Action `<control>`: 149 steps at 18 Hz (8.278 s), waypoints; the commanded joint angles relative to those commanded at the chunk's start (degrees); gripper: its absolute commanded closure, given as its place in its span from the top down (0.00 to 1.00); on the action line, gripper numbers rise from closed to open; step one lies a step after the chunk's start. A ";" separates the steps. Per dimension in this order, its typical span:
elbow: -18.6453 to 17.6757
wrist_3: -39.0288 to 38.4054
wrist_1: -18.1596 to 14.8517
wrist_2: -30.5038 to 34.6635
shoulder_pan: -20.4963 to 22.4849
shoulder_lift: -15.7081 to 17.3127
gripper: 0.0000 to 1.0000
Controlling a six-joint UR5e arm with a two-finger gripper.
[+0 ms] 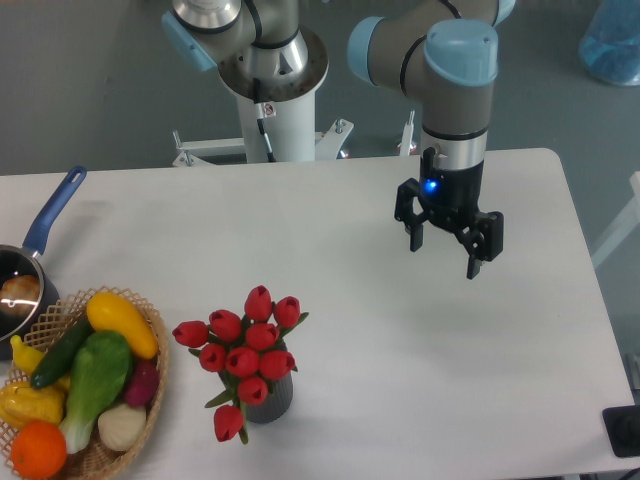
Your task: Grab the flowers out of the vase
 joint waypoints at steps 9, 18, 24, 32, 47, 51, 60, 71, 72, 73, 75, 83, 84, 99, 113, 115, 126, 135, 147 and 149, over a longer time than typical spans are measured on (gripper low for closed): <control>-1.76 -0.18 0.62 -2.36 -0.79 -0.26 1.00; -3.26 -2.55 0.62 -20.90 -0.70 -0.44 1.00; -3.08 -9.32 0.70 -30.23 -2.63 -0.88 1.00; -2.03 -13.35 0.53 -31.72 -8.70 -4.04 1.00; 3.43 -21.18 2.99 -41.66 -9.58 -10.02 0.82; 3.43 -21.18 3.08 -41.66 -10.45 -10.28 0.63; 3.43 -20.83 3.16 -41.66 -10.90 -9.67 0.00; 3.52 -22.58 3.08 -43.23 -9.15 -6.77 0.00; 3.52 -23.37 3.08 -43.85 -9.06 -6.59 0.00; 3.52 -24.25 3.08 -44.20 -8.97 -6.33 0.00; 3.52 -26.10 3.08 -44.47 -8.97 -5.72 0.00; 5.27 -31.37 3.08 -49.30 -7.03 -4.13 0.00; 5.71 -32.16 3.08 -49.39 -6.95 -4.04 0.00; 10.63 -38.41 3.08 -52.81 -4.22 -3.60 0.00; 11.34 -41.31 3.08 -58.97 -1.50 -3.16 0.00; 12.30 -42.53 3.08 -59.94 -0.45 -3.08 0.00; 14.24 -36.75 2.81 -57.40 5.35 -2.81 0.00; 8.10 -25.34 2.73 -44.22 6.15 -1.41 0.00; 10.46 -9.08 0.28 -21.73 4.84 -1.67 0.03; 10.37 -6.00 -3.93 -16.55 3.78 -1.41 0.06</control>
